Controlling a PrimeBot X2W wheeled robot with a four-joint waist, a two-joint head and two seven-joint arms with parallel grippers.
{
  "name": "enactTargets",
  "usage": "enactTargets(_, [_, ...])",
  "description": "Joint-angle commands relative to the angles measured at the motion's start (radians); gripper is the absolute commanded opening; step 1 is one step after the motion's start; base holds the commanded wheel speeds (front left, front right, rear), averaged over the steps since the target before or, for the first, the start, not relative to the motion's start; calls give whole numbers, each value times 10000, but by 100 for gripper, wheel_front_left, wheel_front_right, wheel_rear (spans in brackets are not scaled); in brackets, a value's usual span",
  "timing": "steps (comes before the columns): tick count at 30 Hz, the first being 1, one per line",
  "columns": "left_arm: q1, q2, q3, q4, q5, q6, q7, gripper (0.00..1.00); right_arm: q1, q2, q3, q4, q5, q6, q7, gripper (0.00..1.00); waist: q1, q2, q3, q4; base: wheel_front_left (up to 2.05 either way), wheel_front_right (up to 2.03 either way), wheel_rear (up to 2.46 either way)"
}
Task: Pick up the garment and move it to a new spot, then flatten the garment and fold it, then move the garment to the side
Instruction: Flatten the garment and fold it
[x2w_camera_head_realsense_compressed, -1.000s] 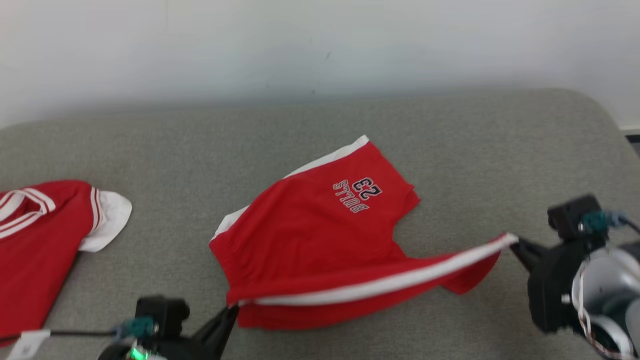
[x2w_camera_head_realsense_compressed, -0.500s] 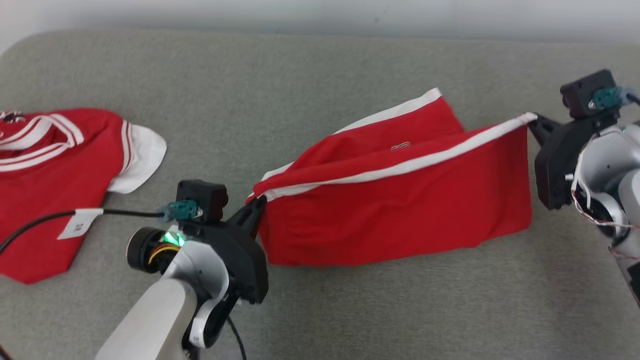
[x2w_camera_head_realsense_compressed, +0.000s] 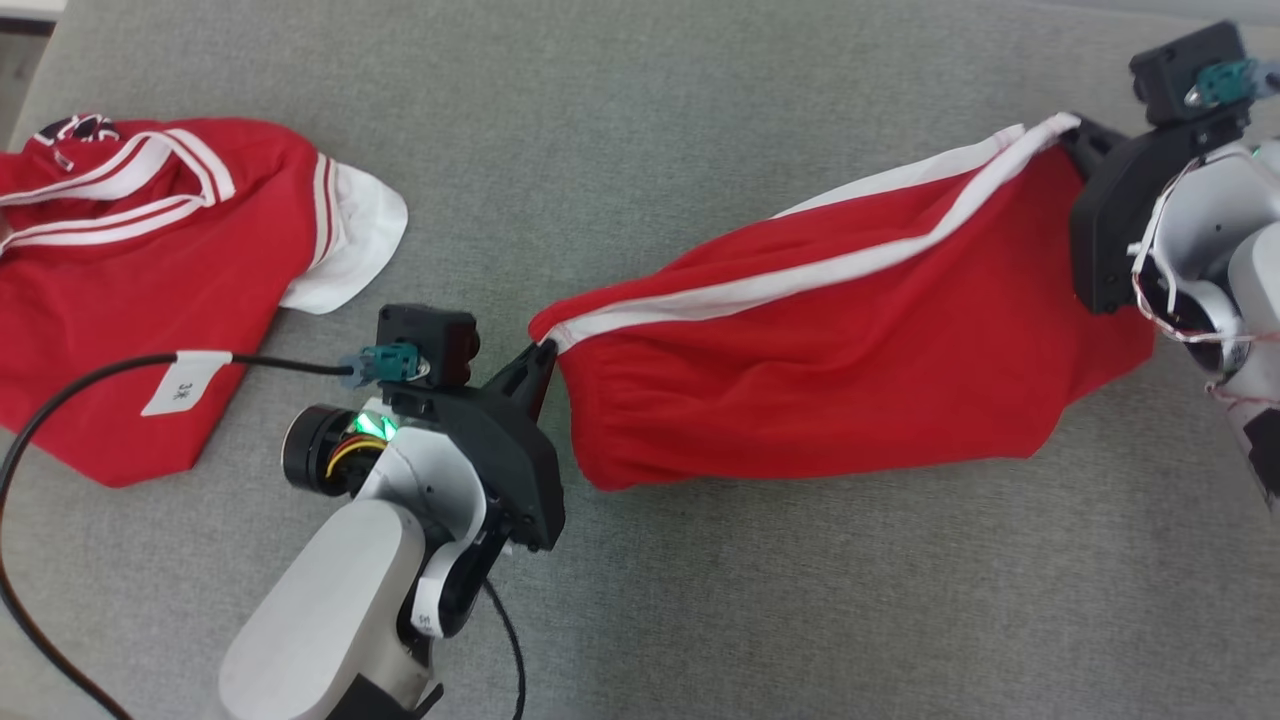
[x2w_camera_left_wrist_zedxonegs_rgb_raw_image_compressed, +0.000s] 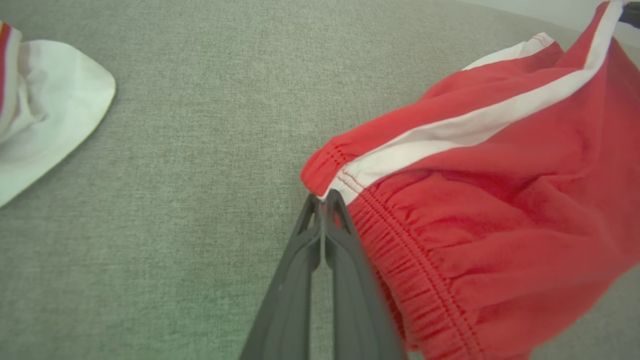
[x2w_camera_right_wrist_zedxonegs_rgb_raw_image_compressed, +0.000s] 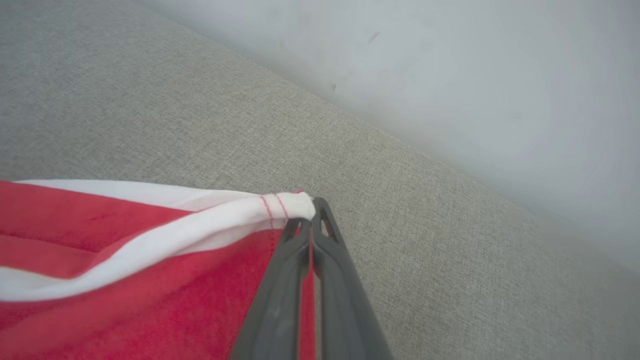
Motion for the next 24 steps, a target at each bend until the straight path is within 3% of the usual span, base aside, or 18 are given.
enactTargets(1, [-173, -65, -17, 34, -31, -9, -66, 0, -164, 48, 10, 141, -9, -26, -97, 0, -2, -2, 129, 148, 0, 0, 0])
enactTargets(7, [-375, -243, -111, 185, -19, -108, -267, 4, -682, 242, 133, 1027, -223, -26, -729, 0, -2, -2, 163, 279, 0, 0, 0])
enactTargets(8, [-375, -273, -122, 198, -5, -128, -328, 38, -784, 251, 164, 1137, -295, -26, -882, 0, -2, -2, 170, 298, 0, 0, 0])
enactTargets(9, [-383, -301, -136, 227, -4, -142, -340, 45, -844, 262, 183, 1269, -335, -26, -984, 0, -2, -2, 177, 317, 0, 0, 0])
enactTargets(10, [-420, -320, -136, 240, 19, -142, -425, 78, -871, 292, 210, 1427, -382, -26, -1068, 0, -2, -2, 184, 337, 0, 0, 0])
enactTargets(11, [-462, -335, -124, 254, 63, -119, -523, 100, -914, 337, 217, 1568, -404, -26, -1147, 0, -2, -2, 191, 357, 0, 0, 0])
enactTargets(18, [-430, -407, -160, 517, 168, -39, -885, 100, -1204, 569, -106, 2581, -722, -26, -1965, 0, -2, -2, 210, 522, 0, 0, 0])
enactTargets(19, [-378, -384, -138, 541, 182, -6, -960, 100, -1215, 630, -147, 2711, -766, -26, -2100, 34, -2, -2, 202, 540, 0, 0, 0])
enactTargets(20, [-339, -363, -110, 556, 195, 40, -1014, 100, -1266, 677, -248, 2822, -809, -26, -2237, 100, -2, -2, 192, 556, 0, 0, 0])
enactTargets(24, [-119, -318, 35, 542, 158, 207, -1311, 100, -1393, 921, -505, 3372, -1047, -26, -2588, 100, -2, -2, 116, 586, 0, 0, 0])
